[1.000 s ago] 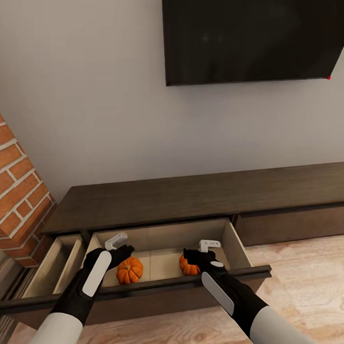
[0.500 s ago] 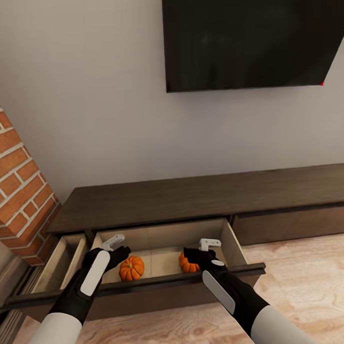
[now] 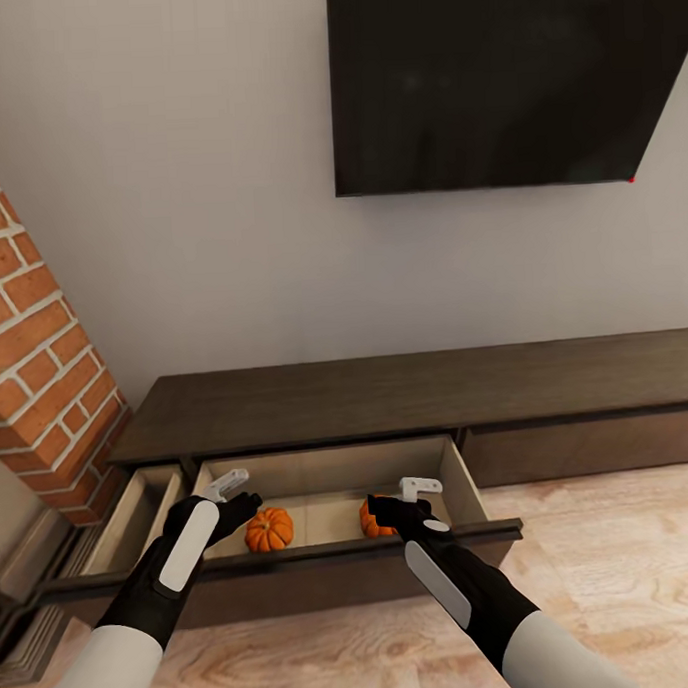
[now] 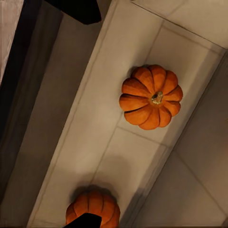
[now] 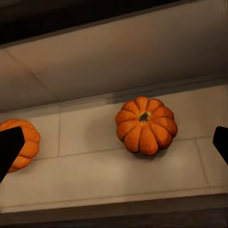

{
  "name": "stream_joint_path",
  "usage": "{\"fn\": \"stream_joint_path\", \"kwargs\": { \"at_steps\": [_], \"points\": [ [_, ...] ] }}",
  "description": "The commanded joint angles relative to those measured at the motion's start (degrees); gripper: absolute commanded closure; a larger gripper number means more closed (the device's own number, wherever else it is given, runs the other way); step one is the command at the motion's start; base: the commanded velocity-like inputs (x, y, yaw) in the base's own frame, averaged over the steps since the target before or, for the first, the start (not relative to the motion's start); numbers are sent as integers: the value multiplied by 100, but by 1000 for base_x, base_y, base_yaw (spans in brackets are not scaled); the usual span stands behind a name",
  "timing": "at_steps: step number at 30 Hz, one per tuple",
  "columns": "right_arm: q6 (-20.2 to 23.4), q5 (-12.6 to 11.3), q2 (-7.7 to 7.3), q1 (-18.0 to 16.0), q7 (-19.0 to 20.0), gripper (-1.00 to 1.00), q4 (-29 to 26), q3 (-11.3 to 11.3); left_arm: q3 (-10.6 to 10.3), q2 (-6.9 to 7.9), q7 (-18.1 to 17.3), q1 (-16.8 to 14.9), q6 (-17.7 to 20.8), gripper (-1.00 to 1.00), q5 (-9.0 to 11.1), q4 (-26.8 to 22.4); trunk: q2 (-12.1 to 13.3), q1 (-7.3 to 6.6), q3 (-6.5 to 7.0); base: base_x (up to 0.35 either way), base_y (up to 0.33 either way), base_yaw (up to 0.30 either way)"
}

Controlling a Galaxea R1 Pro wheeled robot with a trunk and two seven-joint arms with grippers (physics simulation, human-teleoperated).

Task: Place each of the two pumpkins and all three candles from the living room inside a cabinet in the living room (use any cabinet), then make sure every cabinet is closed, and position the cauldron so it is next to a table in the living room.

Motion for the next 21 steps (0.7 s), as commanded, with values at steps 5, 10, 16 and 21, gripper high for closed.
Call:
{"fn": "stream_joint_path", "kwargs": {
  "at_steps": [5, 10, 16, 21],
  "points": [
    [14, -34, 7, -5, -45, -100, -9, 12, -26, 7, 59, -3, -1, -100, 60, -8, 200, -112, 85, -240, 71, 0],
    [1, -34, 22, -5, -45, -100, -9, 13, -25, 8, 59, -3, -1, -100, 60, -8, 400, -222, 175, -301, 105, 0],
    [-8, -34, 36, -5, -45, -100, -7, 12, -28, 13, 59, -3, -1, -100, 57, -80, 480, -266, 211, -313, 55, 0],
    [-15, -34, 43, -5, -45, -100, -7, 9, -31, 16, 59, 2, -1, -100, 60, -156, 480, -266, 211, -327, 5, 0]
  ]
}}
